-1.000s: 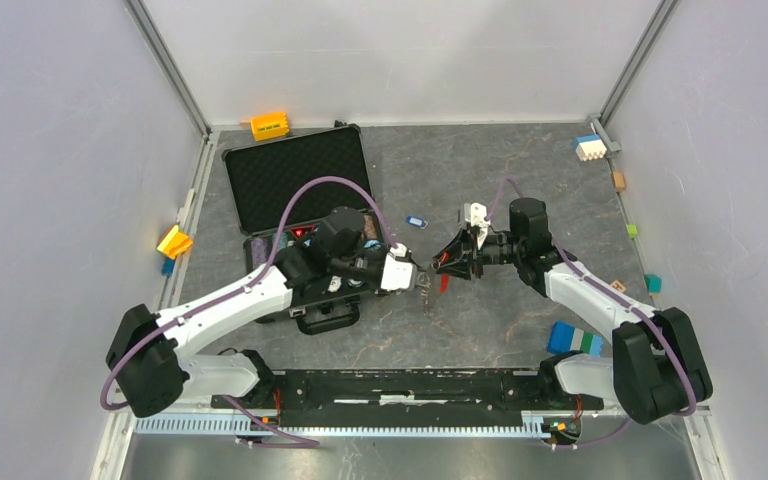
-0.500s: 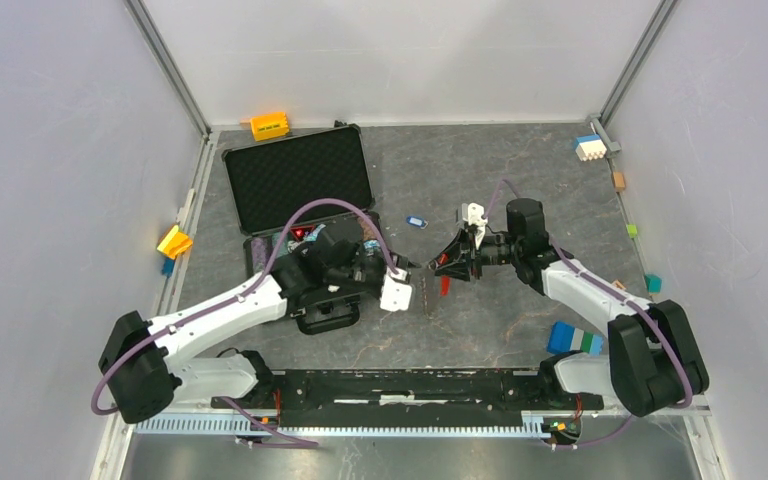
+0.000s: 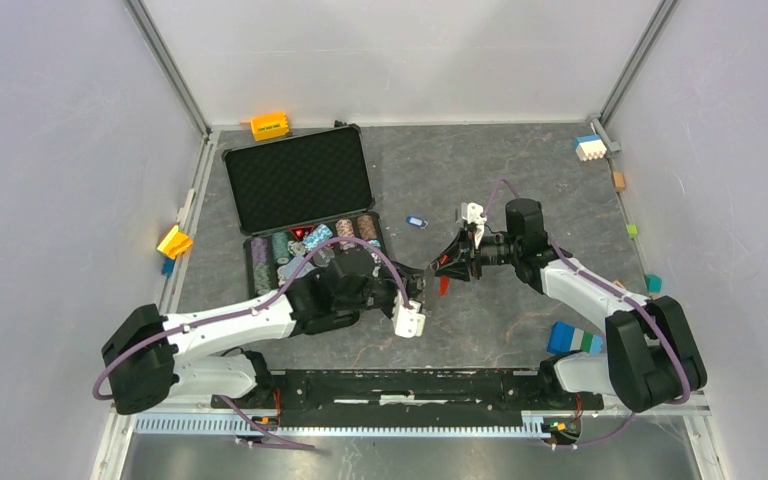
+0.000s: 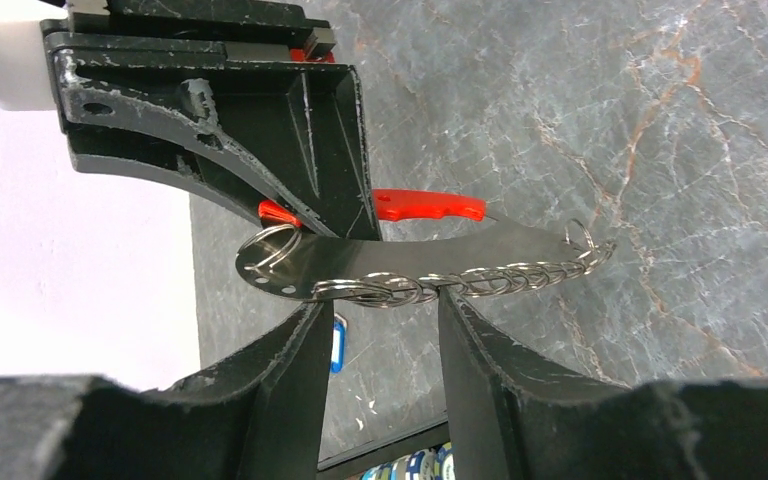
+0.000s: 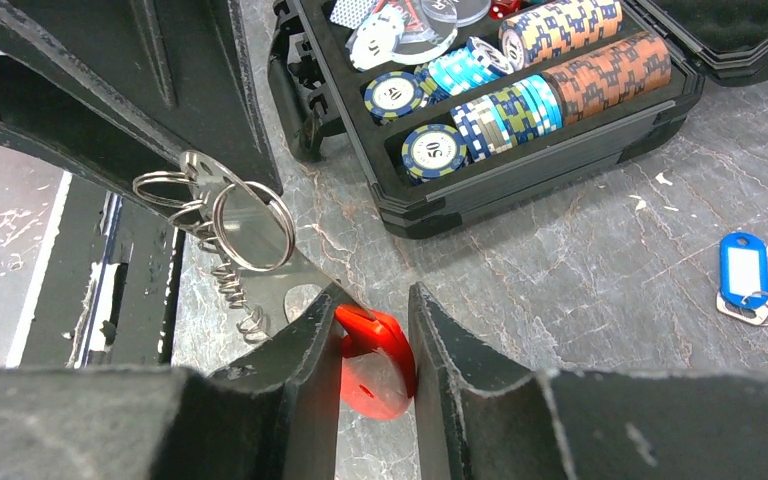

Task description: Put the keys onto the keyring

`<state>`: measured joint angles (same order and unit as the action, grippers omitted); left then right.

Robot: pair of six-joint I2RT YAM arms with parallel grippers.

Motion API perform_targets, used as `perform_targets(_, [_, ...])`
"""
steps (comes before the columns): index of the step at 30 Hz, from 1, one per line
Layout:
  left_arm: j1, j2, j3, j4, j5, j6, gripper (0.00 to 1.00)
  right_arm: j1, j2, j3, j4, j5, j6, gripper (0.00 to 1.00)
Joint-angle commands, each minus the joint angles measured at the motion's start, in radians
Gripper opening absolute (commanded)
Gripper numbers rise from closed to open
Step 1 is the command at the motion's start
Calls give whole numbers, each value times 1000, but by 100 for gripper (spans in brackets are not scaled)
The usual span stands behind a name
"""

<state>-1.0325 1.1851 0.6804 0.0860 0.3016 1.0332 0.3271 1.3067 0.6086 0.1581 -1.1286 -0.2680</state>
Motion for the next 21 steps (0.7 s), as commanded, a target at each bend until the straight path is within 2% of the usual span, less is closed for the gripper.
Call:
perform_targets(1, [-14, 3, -17, 159, -75, -20, 48, 4, -3, 26, 35, -29, 11, 0])
perform_targets(6, [-14, -18, -20, 150, -66, -41, 39, 4, 8, 31, 20, -25, -5, 0])
perform_targets(21, [-14, -63, -28, 95, -39, -31, 31, 4, 17, 43, -22, -7, -46, 0])
